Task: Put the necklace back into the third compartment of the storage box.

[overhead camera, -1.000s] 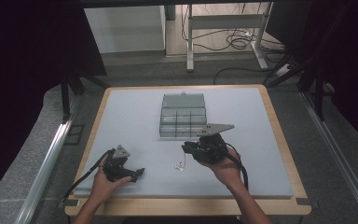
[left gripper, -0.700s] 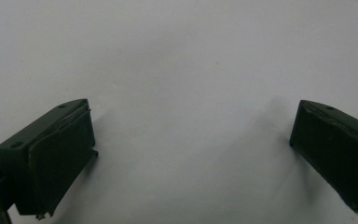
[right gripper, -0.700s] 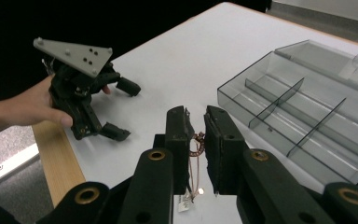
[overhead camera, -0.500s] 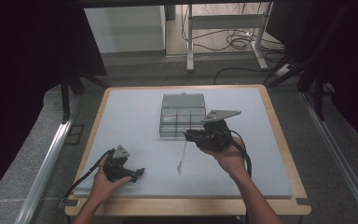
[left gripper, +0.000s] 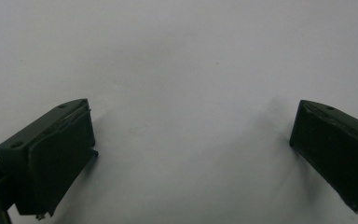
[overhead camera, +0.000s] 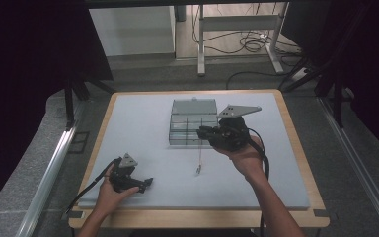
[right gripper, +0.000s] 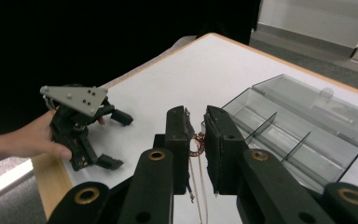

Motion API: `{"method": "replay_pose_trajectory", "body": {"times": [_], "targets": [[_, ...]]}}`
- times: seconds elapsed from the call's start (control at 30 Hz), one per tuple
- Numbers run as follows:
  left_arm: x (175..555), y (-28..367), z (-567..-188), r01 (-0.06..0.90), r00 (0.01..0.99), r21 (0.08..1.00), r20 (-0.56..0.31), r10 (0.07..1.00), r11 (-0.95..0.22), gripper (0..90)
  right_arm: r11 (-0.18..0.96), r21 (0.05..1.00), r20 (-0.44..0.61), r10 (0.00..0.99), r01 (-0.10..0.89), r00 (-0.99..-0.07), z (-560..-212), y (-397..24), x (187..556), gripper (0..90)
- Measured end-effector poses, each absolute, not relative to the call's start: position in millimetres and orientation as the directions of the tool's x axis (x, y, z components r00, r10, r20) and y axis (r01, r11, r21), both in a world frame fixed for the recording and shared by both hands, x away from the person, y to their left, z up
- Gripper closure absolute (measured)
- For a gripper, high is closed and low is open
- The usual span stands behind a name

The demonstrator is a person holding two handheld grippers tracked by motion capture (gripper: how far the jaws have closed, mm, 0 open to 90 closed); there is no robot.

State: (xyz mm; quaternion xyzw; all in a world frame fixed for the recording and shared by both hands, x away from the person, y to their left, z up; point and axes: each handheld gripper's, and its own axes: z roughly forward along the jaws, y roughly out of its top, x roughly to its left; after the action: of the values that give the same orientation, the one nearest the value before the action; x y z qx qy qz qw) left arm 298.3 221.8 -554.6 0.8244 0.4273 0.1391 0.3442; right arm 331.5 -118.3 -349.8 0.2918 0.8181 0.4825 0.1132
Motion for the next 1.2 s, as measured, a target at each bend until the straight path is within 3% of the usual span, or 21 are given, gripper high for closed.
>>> {"method": "replay_pose_trajectory", "body": {"times": [0.63,1.2], "targets": [[298.4,221.8,-554.6,0.609,0.596,0.686,-0.065,0.8,-0.398,0.0,0.321,0.87,0.099,0.631,0.375,-0.769,-327.3,-116.5,356.2,78.2],[298.4,222.1,-554.4,0.608,0.599,0.684,-0.062,0.798,-0.403,0.0,0.214,0.888,0.17,0.671,0.408,-0.722,-309.6,-129.2,381.8,78.2]]}}
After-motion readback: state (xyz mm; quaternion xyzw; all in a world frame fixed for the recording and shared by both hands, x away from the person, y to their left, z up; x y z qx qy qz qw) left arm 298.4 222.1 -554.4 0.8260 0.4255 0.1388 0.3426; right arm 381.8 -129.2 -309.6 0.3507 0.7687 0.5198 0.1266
